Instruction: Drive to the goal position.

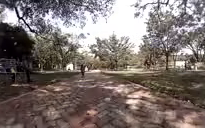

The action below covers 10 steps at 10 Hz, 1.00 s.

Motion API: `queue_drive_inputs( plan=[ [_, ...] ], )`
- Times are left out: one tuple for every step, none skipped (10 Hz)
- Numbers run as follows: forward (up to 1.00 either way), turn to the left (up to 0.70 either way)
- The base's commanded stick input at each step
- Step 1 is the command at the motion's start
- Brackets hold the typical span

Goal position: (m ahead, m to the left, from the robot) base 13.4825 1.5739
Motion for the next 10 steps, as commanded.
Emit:
queue_drive_inputs(
  plan=[
    [0.7,0.0],
    [0.7,0.0],
    [0.7,0.0],
    [0.7,0.0],
    [0.7,0.0],
    [0.7,0.0],
    [0.7,0.0],
    [0.7,0.0],
    [0.7,0.0],
    [0.7,0.0]
  ],
)
